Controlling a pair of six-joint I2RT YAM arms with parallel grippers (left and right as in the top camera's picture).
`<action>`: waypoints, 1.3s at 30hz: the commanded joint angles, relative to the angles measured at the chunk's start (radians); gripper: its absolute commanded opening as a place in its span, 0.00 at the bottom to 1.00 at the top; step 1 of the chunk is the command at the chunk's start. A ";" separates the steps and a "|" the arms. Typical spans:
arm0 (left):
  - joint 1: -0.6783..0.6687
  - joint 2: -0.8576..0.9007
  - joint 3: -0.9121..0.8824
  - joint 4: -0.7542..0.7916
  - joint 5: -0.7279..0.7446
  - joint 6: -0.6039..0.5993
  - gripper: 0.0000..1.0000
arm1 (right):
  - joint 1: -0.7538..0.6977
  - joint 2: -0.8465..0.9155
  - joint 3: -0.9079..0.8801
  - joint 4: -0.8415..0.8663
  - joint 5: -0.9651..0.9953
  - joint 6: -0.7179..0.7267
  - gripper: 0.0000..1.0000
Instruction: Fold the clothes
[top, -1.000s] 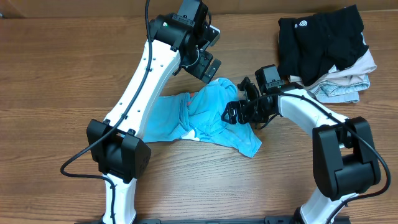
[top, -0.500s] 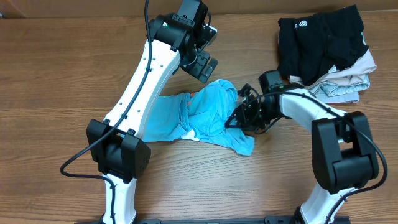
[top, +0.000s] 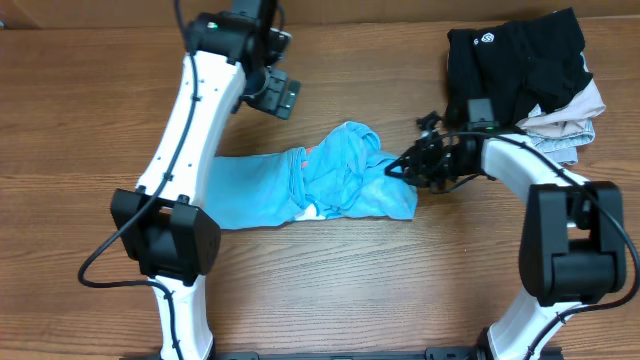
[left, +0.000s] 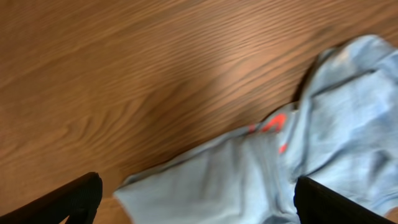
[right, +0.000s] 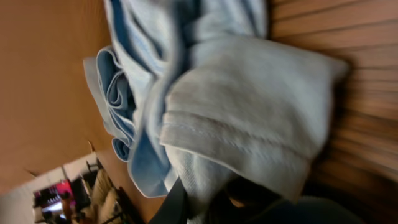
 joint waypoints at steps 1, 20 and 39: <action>0.042 -0.019 0.026 -0.007 -0.015 -0.029 1.00 | -0.073 -0.030 0.031 -0.021 -0.014 -0.026 0.04; 0.225 -0.019 0.026 0.030 -0.015 -0.029 1.00 | 0.167 -0.093 0.346 -0.317 0.080 -0.094 0.04; 0.407 0.104 0.020 0.086 0.117 -0.029 1.00 | 0.809 0.016 0.379 0.194 0.442 0.158 0.52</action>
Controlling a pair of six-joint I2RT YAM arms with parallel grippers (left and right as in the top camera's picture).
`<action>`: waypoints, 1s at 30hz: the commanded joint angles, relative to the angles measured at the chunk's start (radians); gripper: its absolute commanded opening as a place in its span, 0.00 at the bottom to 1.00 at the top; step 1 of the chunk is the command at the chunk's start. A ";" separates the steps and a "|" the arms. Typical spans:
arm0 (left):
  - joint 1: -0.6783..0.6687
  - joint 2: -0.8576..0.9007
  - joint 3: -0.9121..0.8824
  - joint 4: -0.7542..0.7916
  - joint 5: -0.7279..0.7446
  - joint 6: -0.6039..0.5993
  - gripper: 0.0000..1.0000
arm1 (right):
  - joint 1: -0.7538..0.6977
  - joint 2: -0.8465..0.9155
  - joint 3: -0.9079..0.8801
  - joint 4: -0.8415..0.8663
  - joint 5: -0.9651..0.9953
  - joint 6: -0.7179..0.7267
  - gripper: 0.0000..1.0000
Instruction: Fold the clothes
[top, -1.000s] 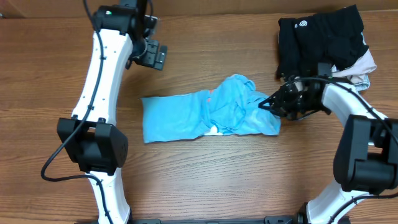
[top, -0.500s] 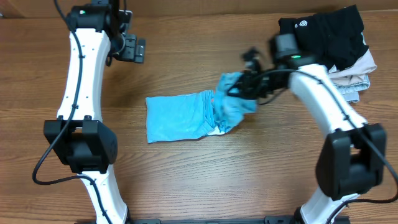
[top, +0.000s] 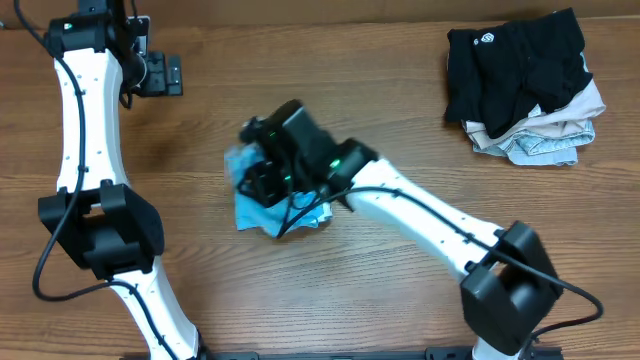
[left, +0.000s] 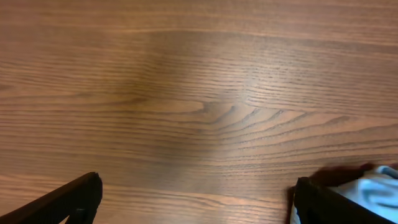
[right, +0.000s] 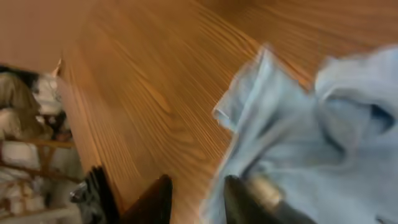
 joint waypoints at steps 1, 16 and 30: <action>-0.006 0.064 0.018 -0.003 0.055 -0.009 1.00 | 0.018 0.045 0.023 0.027 0.041 0.037 0.63; -0.010 0.100 0.018 -0.089 0.167 0.002 1.00 | -0.188 0.036 0.124 -0.236 0.068 -0.020 1.00; -0.214 0.100 0.003 -0.264 0.293 0.250 0.97 | -0.459 0.045 0.122 -0.269 0.110 -0.013 1.00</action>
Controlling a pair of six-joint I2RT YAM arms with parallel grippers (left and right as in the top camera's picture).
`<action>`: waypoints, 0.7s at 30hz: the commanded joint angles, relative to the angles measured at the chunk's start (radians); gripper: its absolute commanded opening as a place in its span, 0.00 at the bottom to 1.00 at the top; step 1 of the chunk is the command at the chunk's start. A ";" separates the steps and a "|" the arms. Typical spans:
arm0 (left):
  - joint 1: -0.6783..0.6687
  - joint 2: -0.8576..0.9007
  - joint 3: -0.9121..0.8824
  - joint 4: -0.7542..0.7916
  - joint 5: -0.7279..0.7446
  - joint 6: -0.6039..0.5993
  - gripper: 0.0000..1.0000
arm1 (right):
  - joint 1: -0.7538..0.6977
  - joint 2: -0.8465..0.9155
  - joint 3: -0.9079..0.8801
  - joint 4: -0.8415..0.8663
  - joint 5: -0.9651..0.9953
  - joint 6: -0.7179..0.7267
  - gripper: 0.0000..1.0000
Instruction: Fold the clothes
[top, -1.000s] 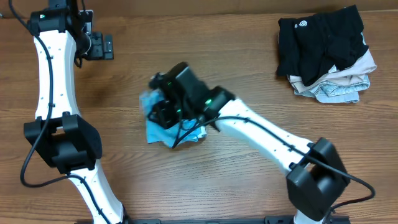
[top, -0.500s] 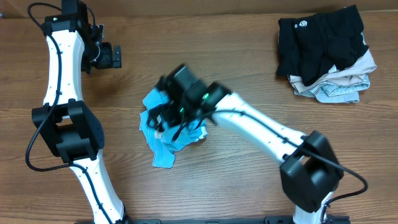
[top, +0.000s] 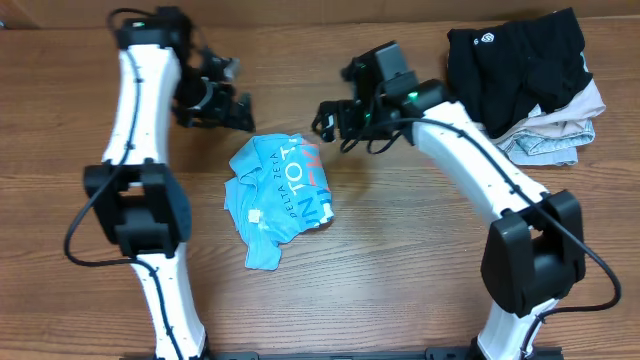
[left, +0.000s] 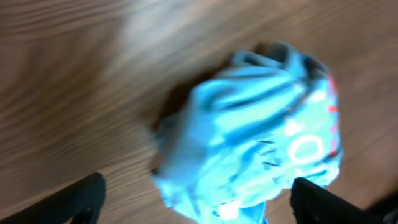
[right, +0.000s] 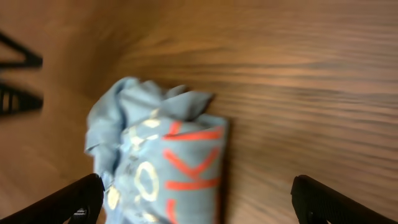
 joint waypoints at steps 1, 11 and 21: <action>-0.053 -0.005 -0.005 -0.007 -0.076 0.010 0.97 | -0.059 0.000 0.020 -0.002 0.018 0.002 1.00; -0.085 -0.005 -0.137 -0.045 -0.283 -0.143 0.78 | -0.116 0.045 0.020 -0.046 0.021 0.002 1.00; -0.089 -0.004 -0.175 0.002 -0.206 -0.095 0.64 | -0.116 0.058 0.020 -0.042 0.025 0.002 1.00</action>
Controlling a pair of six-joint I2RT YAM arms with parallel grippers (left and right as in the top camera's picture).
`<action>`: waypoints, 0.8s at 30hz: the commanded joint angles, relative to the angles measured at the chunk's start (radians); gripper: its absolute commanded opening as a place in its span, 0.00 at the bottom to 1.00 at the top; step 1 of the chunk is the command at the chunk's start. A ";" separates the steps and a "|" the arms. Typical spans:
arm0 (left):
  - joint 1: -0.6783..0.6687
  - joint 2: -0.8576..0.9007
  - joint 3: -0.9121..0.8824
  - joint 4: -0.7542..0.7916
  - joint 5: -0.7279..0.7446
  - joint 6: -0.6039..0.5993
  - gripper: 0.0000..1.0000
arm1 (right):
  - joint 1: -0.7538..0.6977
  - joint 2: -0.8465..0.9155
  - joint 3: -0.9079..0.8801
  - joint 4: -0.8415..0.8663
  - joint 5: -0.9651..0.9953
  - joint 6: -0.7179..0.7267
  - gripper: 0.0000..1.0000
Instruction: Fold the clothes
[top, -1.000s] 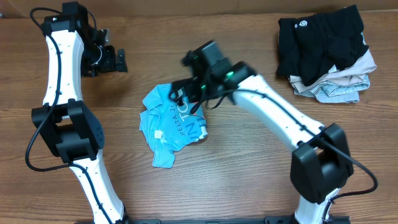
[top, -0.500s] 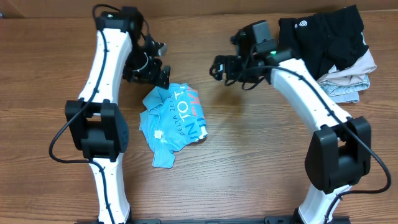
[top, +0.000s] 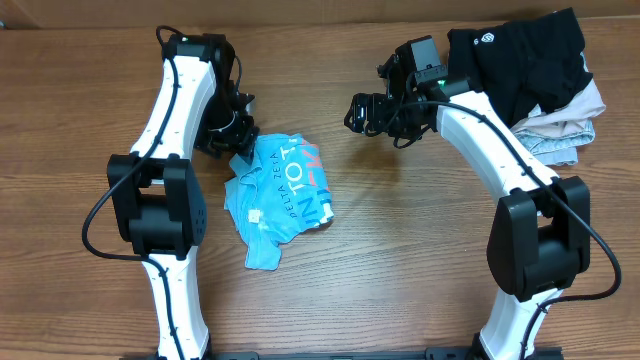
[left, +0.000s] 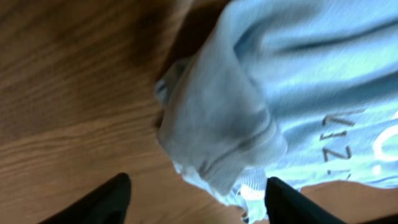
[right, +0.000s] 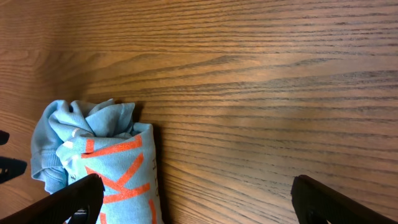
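A light blue T-shirt with orange and white lettering lies crumpled left of the table's middle. My left gripper sits low at the shirt's upper left edge. In the left wrist view its fingers stand wide apart, open, with a thick fold of the shirt just ahead of the gap. My right gripper hangs open to the right of the shirt, apart from it. The right wrist view shows the shirt at lower left and bare wood between the fingers.
A pile of clothes, black on top with beige and grey beneath, lies at the back right corner of the wooden table. The right arm's forearm runs just in front of that pile.
My left gripper has come down and right, from beside the shirt to its upper left edge, with a fold now close before the open fingers. The right gripper has shifted slightly right, away from the shirt.
The shirt first lay stretched across the table's middle, my right gripper at its right end and the left above its left part. Then the right arm was over the bunched shirt at the left, the left gripper far off. Afterwards the shirt lay crumpled with both grippers open nearby.
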 joint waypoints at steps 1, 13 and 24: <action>0.000 -0.005 -0.021 0.019 0.047 0.021 0.59 | 0.002 0.007 0.020 0.006 0.016 0.000 1.00; -0.005 -0.004 -0.177 0.116 0.049 0.023 0.25 | 0.002 0.007 0.020 0.007 0.018 -0.003 1.00; 0.035 -0.005 -0.097 0.151 -0.130 -0.052 0.04 | 0.002 0.007 0.020 0.005 0.022 -0.003 1.00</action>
